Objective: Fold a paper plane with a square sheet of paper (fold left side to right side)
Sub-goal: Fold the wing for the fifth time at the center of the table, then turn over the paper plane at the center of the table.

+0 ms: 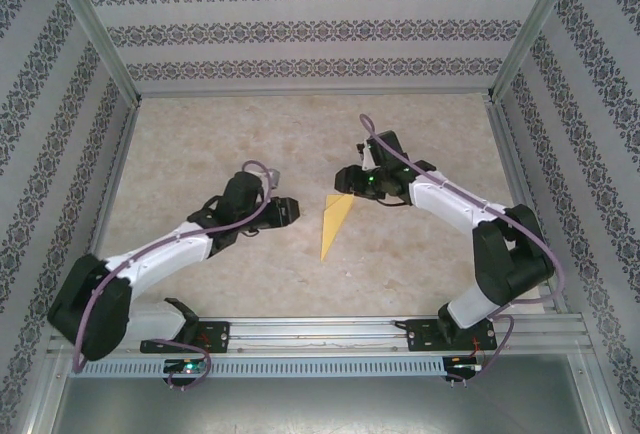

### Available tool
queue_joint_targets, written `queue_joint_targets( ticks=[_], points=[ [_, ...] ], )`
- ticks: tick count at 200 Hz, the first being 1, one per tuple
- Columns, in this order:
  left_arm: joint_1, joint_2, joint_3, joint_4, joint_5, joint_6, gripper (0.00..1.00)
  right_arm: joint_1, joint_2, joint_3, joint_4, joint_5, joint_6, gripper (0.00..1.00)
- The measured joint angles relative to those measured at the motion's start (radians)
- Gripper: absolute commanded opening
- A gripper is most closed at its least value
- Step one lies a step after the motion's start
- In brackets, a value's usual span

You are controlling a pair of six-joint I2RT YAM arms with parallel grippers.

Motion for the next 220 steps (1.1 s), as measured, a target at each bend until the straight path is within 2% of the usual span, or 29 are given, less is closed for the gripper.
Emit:
queue_joint_targets(
  ticks=[38, 61, 84, 105, 143, 191, 220],
  points=[
    [0.070, -0.154, -0.080, -0.048, -0.114, 0.033, 0.51, 0.151, 0.040, 0.038, -0.136, 0.184, 0.134, 0.66],
    [0.103, -0.230, -0.123, -0.087, -0.151, 0.048, 0.53, 0.257, 0.167, 0.212, -0.303, 0.334, 0.207, 0.65],
    [0.131, -0.301, -0.150, -0.129, -0.176, 0.061, 0.55, 0.320, 0.325, 0.429, -0.465, 0.455, 0.262, 0.58],
    [0.149, -0.354, -0.162, -0.162, -0.194, 0.074, 0.55, 0.336, 0.428, 0.537, -0.565, 0.514, 0.301, 0.58],
    [0.170, -0.414, -0.192, -0.196, -0.210, 0.081, 0.56, 0.344, 0.534, 0.597, -0.688, 0.578, 0.322, 0.58],
    [0.177, -0.413, -0.205, -0.211, -0.212, 0.082, 0.56, 0.351, 0.579, 0.629, -0.734, 0.600, 0.330, 0.56],
    [0.183, -0.409, -0.205, -0.212, -0.212, 0.082, 0.56, 0.357, 0.598, 0.633, -0.739, 0.607, 0.330, 0.52]
  ],
)
